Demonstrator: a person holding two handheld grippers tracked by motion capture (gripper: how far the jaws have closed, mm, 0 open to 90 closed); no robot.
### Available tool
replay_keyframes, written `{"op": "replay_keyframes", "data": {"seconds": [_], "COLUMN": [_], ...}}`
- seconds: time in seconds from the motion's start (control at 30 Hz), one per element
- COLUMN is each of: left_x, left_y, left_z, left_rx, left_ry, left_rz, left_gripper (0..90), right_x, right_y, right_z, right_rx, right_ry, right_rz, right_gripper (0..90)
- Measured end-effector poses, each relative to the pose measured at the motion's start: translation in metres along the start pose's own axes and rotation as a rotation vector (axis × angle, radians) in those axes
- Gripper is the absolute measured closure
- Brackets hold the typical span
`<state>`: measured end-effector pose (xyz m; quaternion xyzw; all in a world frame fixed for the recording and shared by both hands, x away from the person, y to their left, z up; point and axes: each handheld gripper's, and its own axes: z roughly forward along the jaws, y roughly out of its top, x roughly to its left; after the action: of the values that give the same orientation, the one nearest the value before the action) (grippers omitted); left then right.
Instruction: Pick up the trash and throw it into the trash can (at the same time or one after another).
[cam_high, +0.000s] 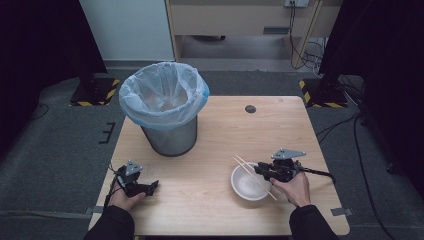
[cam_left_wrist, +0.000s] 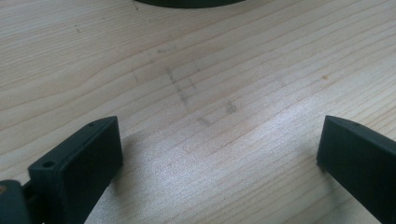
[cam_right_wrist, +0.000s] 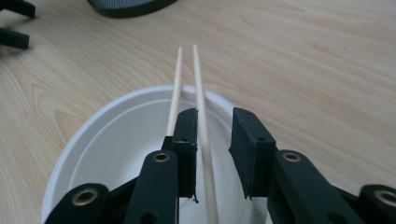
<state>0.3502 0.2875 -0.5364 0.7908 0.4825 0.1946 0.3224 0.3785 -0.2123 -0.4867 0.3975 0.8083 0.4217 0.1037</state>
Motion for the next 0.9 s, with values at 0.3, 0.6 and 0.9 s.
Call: {"op": "replay_keyframes", "data": {"seconds": [0.3, 0.6, 0.9], "left_x": [0.0000, 0.0000, 0.0000], "left_y": [0.0000, 0.0000, 0.0000], "left_z": [0.0000, 0.0000, 0.0000], "left_rx": [0.000, 0.000, 0.000], "left_ry": [0.000, 0.000, 0.000], "left_rz": [0.000, 0.000, 0.000], "left_gripper": [0.0, 0.0, 0.0], "right_x": [0.0021, 0.0019, 0.0003], "right_y": [-0.0028, -0.0035, 0.0014], "right_z": [0.0045, 0.0077, -0.0001], "right_rx": [0.057, 0.087, 0.035], "right_ry": [0.001, -0.002, 0.013], "right_rz": [0.009, 0.004, 0.025], "right_gripper": [78.9, 85.4, 85.7]}}
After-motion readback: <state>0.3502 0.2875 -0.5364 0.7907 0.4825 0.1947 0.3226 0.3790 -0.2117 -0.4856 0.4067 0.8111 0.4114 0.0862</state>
